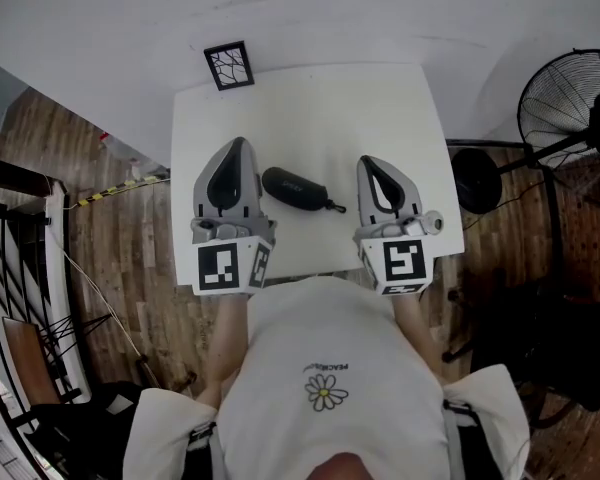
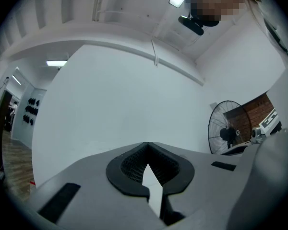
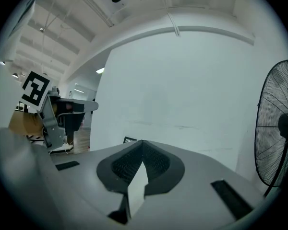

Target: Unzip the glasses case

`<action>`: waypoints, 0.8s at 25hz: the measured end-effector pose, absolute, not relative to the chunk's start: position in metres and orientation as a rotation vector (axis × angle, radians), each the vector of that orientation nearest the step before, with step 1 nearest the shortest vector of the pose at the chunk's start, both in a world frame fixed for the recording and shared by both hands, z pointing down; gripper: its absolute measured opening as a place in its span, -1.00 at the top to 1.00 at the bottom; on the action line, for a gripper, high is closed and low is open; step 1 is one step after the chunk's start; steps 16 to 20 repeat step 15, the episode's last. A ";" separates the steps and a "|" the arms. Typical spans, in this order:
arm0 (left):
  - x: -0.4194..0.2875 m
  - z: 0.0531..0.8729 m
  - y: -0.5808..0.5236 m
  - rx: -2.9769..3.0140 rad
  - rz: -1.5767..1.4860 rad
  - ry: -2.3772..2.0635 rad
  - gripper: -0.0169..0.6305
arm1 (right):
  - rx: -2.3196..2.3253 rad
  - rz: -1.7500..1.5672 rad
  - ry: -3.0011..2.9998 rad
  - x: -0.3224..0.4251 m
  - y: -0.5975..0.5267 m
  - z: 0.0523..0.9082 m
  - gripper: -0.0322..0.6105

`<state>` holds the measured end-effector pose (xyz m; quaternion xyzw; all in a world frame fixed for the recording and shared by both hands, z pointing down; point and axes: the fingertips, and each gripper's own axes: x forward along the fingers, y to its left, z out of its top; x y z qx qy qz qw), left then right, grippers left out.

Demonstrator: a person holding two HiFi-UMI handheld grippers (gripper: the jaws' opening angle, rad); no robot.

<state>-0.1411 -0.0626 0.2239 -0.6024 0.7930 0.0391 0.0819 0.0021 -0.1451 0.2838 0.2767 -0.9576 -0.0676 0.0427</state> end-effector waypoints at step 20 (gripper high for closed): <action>-0.151 0.230 -0.053 -1.780 0.119 2.406 0.91 | 0.855 -0.199 -2.902 0.004 -0.145 0.290 0.88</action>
